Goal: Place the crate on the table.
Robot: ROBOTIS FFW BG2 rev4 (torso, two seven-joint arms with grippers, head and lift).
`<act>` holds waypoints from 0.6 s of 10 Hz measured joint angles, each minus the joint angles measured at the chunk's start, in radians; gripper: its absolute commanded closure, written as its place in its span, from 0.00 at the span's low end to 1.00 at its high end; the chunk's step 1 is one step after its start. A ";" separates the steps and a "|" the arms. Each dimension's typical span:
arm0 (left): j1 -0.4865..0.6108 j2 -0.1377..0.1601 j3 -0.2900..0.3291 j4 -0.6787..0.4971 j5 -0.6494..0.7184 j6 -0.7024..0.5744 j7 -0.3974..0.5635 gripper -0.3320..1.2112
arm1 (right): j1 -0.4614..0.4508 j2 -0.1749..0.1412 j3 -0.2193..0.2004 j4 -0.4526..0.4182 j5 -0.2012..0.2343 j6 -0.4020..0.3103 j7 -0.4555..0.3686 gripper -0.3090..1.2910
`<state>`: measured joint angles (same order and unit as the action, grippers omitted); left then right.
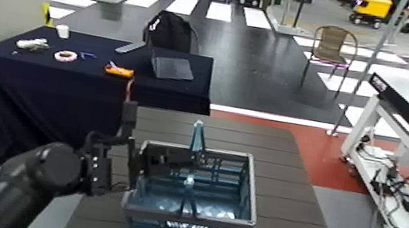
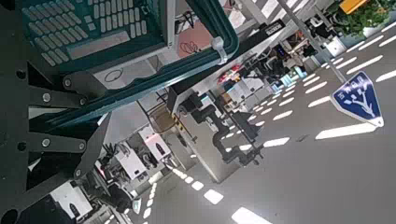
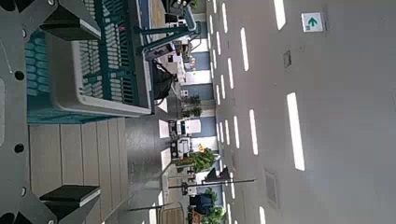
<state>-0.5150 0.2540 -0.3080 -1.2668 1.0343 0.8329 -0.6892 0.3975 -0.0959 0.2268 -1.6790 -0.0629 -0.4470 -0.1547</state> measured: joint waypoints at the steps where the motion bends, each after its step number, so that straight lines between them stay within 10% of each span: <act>1: -0.034 -0.016 -0.017 0.039 -0.012 -0.020 -0.009 0.99 | -0.001 -0.001 0.000 0.001 0.000 -0.003 0.000 0.28; 6: -0.176 -0.085 -0.106 0.271 -0.017 -0.111 -0.032 0.99 | -0.009 -0.005 0.009 0.010 -0.009 -0.013 0.000 0.28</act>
<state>-0.6915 0.1687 -0.4141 -0.9956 1.0177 0.7218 -0.7210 0.3887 -0.1011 0.2360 -1.6694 -0.0721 -0.4603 -0.1549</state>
